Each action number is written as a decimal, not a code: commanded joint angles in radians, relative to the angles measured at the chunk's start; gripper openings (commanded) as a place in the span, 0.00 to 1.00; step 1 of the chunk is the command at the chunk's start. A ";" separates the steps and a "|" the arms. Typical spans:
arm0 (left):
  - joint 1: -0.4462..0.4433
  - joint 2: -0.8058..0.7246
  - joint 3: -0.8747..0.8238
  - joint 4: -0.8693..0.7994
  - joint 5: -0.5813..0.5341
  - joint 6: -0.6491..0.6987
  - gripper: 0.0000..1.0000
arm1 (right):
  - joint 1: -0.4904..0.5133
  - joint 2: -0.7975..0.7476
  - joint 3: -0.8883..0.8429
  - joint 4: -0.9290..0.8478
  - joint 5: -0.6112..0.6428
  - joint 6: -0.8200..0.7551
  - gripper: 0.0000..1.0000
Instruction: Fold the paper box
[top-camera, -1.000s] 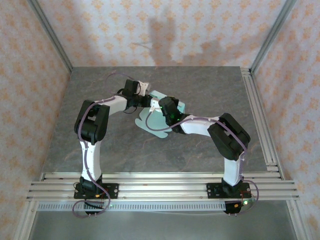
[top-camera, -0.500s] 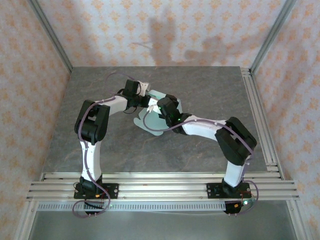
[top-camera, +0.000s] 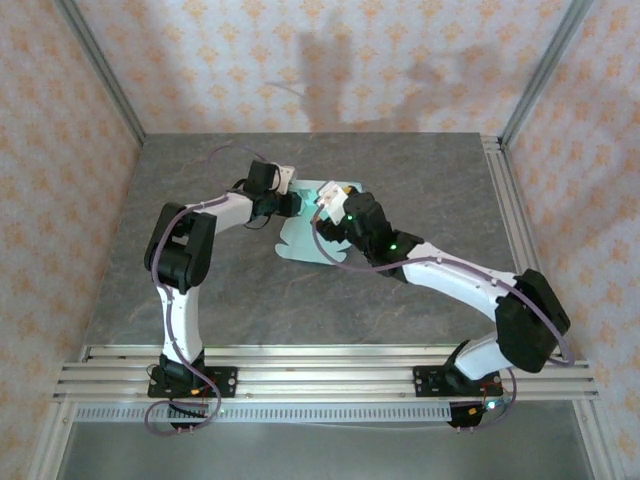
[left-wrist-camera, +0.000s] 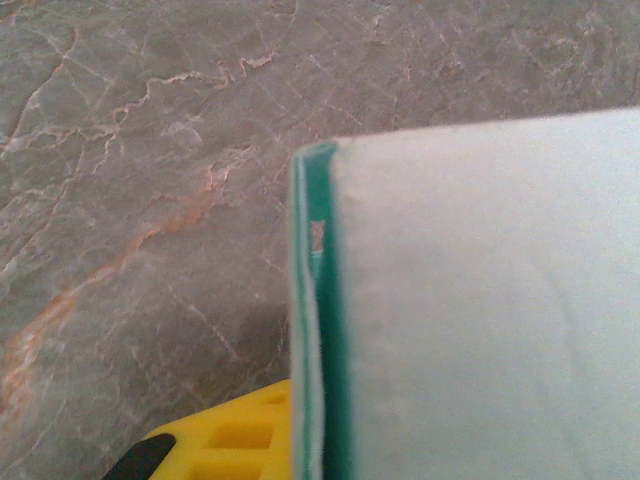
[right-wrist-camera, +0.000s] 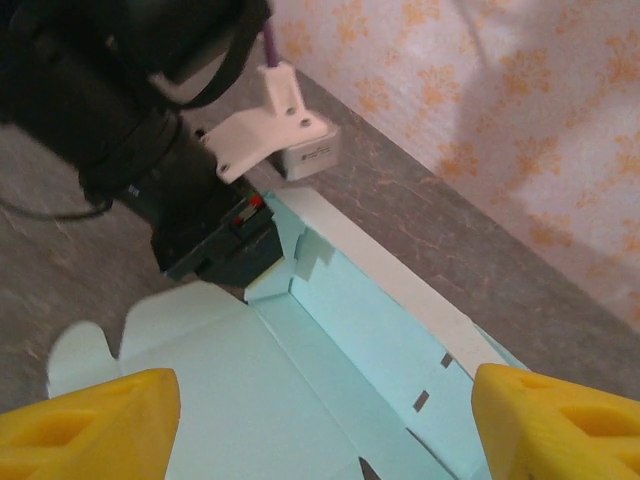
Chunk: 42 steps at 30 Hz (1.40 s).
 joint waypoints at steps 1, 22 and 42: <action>-0.023 -0.089 -0.030 -0.020 -0.051 0.049 0.14 | -0.055 -0.058 -0.001 0.032 -0.063 0.220 0.76; -0.172 -0.178 -0.096 -0.140 -0.188 0.228 0.08 | -0.401 0.129 0.262 -0.375 -0.555 0.678 0.71; -0.212 -0.134 -0.144 -0.084 -0.254 0.175 0.11 | -0.400 0.324 0.173 -0.226 -0.724 0.598 0.64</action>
